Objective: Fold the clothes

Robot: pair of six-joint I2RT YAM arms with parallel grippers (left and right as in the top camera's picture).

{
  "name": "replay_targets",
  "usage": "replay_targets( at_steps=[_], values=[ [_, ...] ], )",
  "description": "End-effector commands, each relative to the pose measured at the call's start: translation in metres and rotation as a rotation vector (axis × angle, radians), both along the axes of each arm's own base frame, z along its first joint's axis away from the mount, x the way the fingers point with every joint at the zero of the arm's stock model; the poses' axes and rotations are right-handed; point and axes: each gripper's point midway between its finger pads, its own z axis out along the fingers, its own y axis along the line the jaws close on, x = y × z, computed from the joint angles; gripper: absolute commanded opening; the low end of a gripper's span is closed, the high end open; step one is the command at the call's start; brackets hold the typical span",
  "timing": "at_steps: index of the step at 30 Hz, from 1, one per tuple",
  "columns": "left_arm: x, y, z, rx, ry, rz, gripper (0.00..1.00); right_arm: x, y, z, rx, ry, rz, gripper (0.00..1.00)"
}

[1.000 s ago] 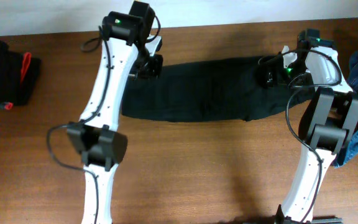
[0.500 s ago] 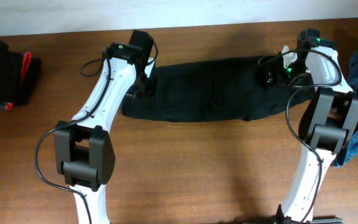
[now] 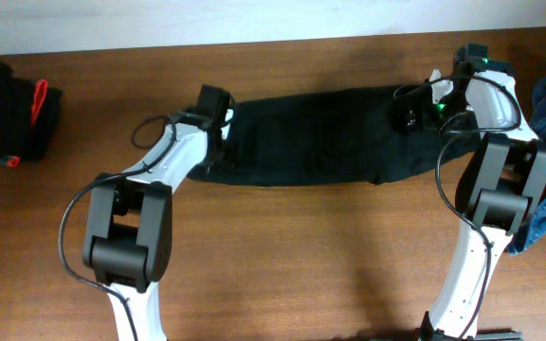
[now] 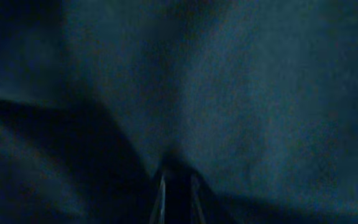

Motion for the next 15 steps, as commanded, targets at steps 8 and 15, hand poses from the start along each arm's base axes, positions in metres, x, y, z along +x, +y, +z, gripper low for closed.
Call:
replay_targets(
  at_steps=[8,15],
  values=[
    [0.034,-0.007,0.084,-0.036,-0.165,0.009,0.18,-0.008,0.000,-0.022,-0.004,0.049,0.001,0.99],
    [0.048,-0.016,0.214,-0.114,-0.404,0.000,0.47,-0.008,0.000,-0.022,-0.004,0.049,0.000,0.99]
  ],
)
